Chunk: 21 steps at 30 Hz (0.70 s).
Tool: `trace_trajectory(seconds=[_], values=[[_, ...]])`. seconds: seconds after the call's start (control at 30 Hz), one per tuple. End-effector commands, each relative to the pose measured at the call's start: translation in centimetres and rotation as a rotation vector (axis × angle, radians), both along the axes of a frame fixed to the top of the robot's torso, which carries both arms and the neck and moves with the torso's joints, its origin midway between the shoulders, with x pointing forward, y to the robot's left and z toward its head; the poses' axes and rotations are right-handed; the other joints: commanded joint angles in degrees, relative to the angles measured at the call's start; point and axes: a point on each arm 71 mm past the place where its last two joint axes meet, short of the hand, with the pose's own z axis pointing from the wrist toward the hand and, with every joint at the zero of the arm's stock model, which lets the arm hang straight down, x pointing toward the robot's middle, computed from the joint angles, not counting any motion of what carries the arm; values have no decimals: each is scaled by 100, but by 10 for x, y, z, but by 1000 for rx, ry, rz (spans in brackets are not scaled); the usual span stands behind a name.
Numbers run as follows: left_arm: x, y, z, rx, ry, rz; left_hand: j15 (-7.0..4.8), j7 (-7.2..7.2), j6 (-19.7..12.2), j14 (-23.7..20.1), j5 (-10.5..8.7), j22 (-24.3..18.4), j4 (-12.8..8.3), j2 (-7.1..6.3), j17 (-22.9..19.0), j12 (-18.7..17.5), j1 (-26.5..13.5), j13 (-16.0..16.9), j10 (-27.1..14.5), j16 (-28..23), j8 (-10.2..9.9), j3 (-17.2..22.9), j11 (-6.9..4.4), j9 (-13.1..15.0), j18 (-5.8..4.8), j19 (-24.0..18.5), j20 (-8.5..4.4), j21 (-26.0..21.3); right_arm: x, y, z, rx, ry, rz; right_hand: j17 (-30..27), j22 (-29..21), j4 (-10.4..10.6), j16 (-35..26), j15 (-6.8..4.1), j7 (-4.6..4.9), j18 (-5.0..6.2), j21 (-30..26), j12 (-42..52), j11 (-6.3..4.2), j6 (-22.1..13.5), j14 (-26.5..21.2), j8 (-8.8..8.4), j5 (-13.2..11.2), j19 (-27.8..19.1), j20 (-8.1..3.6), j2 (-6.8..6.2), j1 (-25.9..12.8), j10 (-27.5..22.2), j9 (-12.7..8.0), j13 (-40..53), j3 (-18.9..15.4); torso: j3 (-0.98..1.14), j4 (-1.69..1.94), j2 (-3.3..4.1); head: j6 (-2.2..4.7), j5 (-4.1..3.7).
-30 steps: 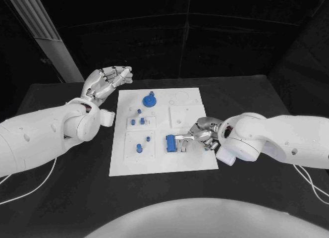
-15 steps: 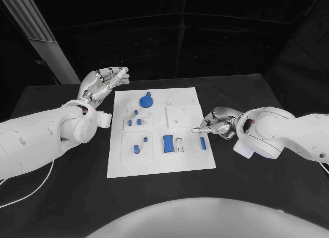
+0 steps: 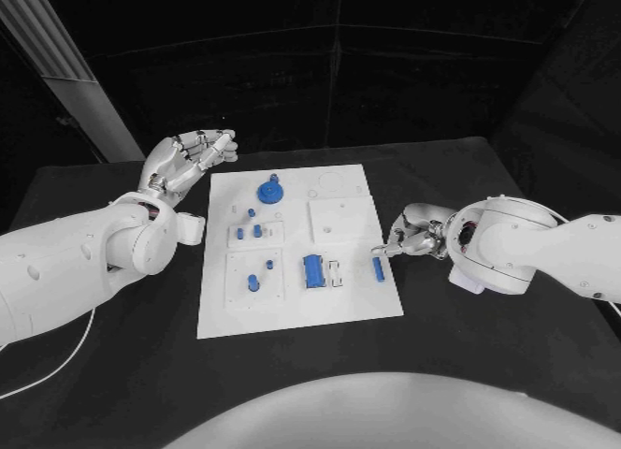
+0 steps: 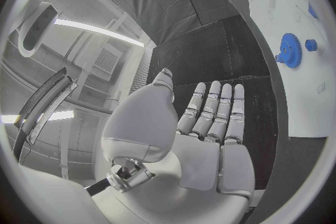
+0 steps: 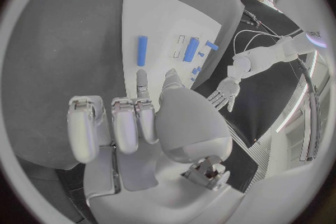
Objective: Assemble the parts on the task board
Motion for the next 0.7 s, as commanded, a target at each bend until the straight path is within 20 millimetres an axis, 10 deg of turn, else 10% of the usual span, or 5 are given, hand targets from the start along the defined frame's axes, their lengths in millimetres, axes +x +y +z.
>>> trace_trajectory(seconds=[0.03, 0.7], values=[[-3, 0, 9, -54, -106, -20, 13, 543, -27, -33, 27, -8, -3, 53, -7, 34, -12, -8, -36, 36, 23, -32, 7, -8, -106, -12, -1, -39, 1, 1, -3, -123, 8, 44, 1509, 1510, -5, 14, 4, -28, -42, 18, 15, -17, -31, 607, 32, -3, 606, -6, -1, -60, 597, 6, 1507, -35, 5, 1, 6, 0, 22], [-4, 1, 8, -54, -105, -19, 13, 543, -27, -33, 27, -8, -3, 53, -7, 35, -12, -8, -36, 37, 23, -32, 7, -8, -106, -12, -1, -39, 6, 15, -22, -183, 66, 93, 1509, 1510, -69, 14, -5, -44, -42, 18, 15, -35, -145, 607, 149, 143, 606, -21, 132, 123, 597, 73, 1507, 40, -2, 3, 7, 0, 14]])
